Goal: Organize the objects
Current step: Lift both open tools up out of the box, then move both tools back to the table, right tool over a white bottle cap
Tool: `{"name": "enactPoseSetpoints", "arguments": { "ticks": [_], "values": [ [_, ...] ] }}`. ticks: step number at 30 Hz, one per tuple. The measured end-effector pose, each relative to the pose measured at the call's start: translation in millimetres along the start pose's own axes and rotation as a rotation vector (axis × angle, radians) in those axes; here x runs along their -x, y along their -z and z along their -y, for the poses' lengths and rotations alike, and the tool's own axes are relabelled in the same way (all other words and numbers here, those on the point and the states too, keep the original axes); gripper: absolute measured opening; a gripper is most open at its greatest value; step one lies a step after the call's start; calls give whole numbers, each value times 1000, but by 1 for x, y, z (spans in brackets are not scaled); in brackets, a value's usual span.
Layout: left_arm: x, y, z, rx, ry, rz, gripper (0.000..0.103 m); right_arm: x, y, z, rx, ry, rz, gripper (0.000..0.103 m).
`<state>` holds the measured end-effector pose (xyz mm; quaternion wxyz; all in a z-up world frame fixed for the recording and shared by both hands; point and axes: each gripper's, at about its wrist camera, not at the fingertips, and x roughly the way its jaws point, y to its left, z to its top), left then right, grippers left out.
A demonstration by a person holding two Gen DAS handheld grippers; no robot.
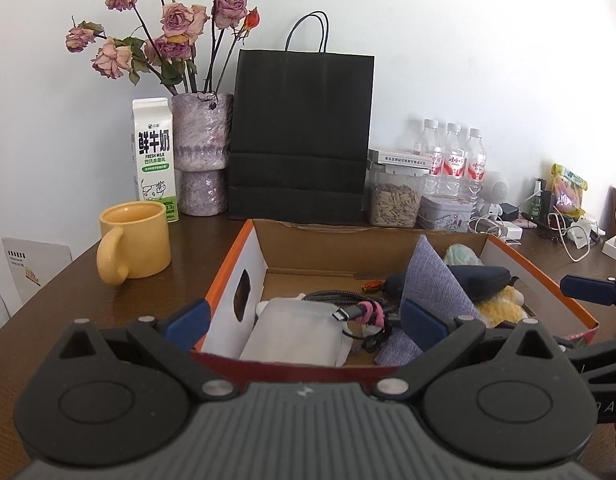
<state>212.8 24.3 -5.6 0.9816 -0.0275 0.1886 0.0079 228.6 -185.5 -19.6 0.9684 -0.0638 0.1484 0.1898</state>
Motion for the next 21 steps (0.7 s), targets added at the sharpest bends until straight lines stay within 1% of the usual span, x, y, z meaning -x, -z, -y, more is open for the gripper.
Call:
{"name": "enactPoseSetpoints", "arguments": {
  "ticks": [7, 12, 18, 21],
  "values": [
    [14, 9, -2, 10, -1, -1, 103, 20, 13, -10, 9, -5, 6, 101],
    [17, 19, -3, 18, -2, -33, 103, 29, 21, -18, 16, -16, -7, 101],
    [26, 35, -8, 43, 3, -89, 103, 36, 24, -19, -9, -33, -31, 101],
    [34, 39, -9, 40, -2, -92, 103, 40, 27, -23, -7, -51, -47, 101]
  ]
}}
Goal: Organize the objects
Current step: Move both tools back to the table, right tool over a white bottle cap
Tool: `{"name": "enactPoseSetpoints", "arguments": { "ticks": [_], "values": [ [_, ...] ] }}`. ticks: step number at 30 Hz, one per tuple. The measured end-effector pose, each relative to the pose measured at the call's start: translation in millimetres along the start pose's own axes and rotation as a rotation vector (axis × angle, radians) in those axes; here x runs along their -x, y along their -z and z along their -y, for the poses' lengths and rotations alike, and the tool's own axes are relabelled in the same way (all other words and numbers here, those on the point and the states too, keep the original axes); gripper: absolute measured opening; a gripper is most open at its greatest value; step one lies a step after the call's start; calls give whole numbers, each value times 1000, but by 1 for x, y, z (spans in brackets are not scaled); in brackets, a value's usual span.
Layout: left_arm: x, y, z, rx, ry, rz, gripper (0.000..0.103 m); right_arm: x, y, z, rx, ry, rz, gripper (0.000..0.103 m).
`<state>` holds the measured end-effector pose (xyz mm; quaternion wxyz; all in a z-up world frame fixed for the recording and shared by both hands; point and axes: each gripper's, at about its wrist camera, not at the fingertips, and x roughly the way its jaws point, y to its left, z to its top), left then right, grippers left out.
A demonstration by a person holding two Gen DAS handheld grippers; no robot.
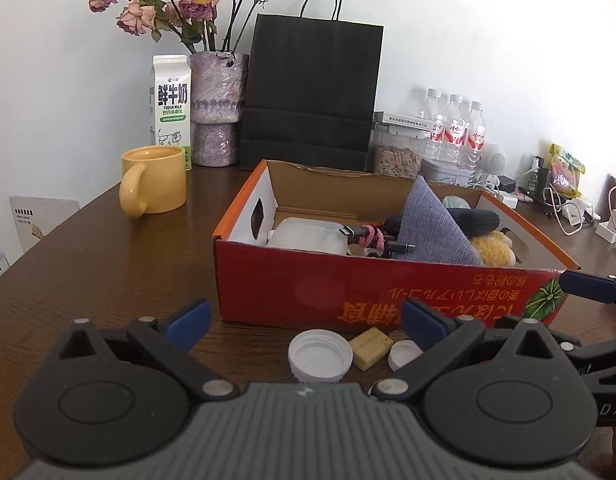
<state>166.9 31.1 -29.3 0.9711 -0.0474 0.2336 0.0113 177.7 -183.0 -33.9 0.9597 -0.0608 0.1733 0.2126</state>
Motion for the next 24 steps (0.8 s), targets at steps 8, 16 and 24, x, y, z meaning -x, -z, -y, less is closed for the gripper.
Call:
{"name": "enactPoseSetpoints", "arguments": {
  "ticks": [8, 16, 24],
  "values": [
    [11, 17, -5, -7, -11, -49, 103, 9, 7, -10, -2, -30, -44, 101],
    [19, 30, -14, -20, -33, -87, 103, 13, 10, -22, 19, -64, -83, 95],
    [22, 35, -20, 4, -43, -93, 103, -3, 17, -42, 88, -143, -209, 43]
  ]
}}
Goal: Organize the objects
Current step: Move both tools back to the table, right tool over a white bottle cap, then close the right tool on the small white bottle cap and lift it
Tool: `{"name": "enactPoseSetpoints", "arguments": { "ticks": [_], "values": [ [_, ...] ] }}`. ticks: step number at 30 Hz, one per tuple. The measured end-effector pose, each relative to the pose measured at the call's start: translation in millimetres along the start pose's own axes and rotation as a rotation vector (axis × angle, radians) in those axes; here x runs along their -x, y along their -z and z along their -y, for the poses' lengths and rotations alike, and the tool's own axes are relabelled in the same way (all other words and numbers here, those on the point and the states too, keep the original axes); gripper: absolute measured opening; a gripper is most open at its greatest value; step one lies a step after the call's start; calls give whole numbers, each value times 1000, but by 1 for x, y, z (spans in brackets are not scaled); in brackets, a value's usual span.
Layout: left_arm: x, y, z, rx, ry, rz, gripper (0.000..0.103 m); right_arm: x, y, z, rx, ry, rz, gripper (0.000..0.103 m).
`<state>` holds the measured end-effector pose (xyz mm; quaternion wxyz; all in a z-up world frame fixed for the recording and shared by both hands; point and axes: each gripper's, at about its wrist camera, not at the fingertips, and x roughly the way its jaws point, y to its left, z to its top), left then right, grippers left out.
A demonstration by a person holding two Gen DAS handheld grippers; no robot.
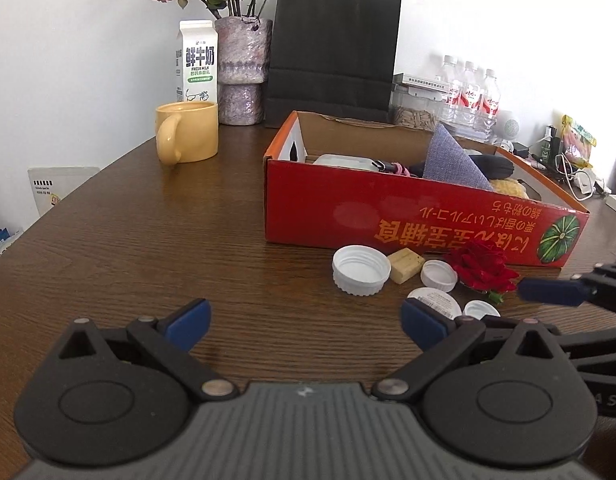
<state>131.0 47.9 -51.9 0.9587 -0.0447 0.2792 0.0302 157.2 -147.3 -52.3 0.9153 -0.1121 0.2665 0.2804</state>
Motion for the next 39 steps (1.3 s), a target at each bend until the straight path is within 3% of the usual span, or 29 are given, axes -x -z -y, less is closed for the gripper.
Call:
{"name": "enactPoseSetpoints", "arguments": {
  "ticks": [3, 8, 25, 39],
  "values": [
    [0, 0, 0, -1, 3, -1, 103, -5, 0, -4, 4, -16, -27, 34],
    [-1, -1, 0, 1, 4, -6, 103, -12, -2, -7, 2, -40, -47, 28],
    [-5, -1, 3, -7, -12, -35, 103, 11, 4, 4, -10, -44, 42, 27],
    [-10, -4, 44, -67, 64, -68, 103, 25, 14, 46, -91, 72, 80, 27]
  ]
}}
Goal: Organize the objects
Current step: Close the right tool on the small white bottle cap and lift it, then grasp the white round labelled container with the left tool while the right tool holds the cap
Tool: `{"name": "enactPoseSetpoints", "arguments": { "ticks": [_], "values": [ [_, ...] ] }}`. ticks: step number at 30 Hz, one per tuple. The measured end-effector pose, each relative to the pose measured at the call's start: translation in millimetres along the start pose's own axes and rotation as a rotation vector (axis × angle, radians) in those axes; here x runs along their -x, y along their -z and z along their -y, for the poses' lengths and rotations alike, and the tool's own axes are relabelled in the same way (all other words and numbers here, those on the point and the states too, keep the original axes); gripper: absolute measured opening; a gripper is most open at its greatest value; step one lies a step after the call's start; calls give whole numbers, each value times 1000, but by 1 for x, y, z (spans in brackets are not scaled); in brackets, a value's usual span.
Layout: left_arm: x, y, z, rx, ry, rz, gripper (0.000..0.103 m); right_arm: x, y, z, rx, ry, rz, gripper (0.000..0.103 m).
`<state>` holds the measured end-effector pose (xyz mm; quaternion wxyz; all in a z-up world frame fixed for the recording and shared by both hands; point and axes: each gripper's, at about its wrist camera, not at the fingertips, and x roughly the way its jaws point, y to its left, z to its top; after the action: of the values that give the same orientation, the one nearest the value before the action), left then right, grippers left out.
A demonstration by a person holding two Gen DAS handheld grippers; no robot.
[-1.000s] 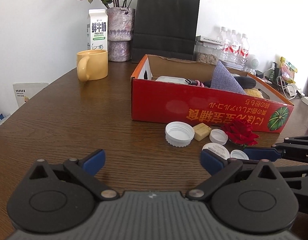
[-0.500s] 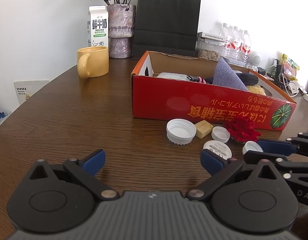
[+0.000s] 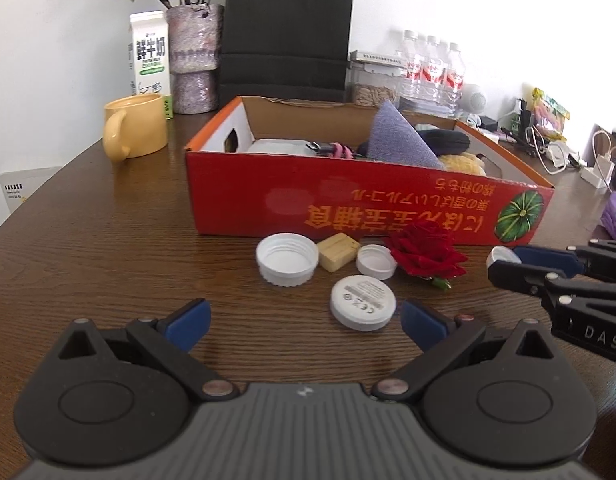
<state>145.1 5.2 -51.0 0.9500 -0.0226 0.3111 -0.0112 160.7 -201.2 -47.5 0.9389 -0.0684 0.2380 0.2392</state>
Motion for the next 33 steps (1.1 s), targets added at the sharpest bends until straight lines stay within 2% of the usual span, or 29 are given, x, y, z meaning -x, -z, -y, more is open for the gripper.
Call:
{"name": "enactPoseSetpoints", "arguments": {
  "ticks": [7, 11, 13, 17, 19, 20, 33],
  "values": [
    [-8, -4, 19, -43, -3, -14, 103, 3, 2, 21, -45, 44, 11, 27],
    [-14, -6, 28, -57, 15, -23, 99, 3, 3, 26, -59, 45, 13, 27],
    [-17, -6, 31, -60, 22, -30, 94, 4, 3, 25, -54, 42, 12, 27],
    [-20, -6, 36, -56, 27, -36, 77, 4, 3, 25, -54, 39, 12, 27],
    [-18, -5, 37, -64, 29, -26, 59, 4, 3, 24, -51, 37, 11, 27],
    [-17, -5, 38, -66, 23, -21, 41, 4, 3, 24, -51, 37, 10, 27],
    [-6, -7, 35, -49, 24, 34, 40, 4, 4, 23, -49, 45, 16, 27]
  ]
}}
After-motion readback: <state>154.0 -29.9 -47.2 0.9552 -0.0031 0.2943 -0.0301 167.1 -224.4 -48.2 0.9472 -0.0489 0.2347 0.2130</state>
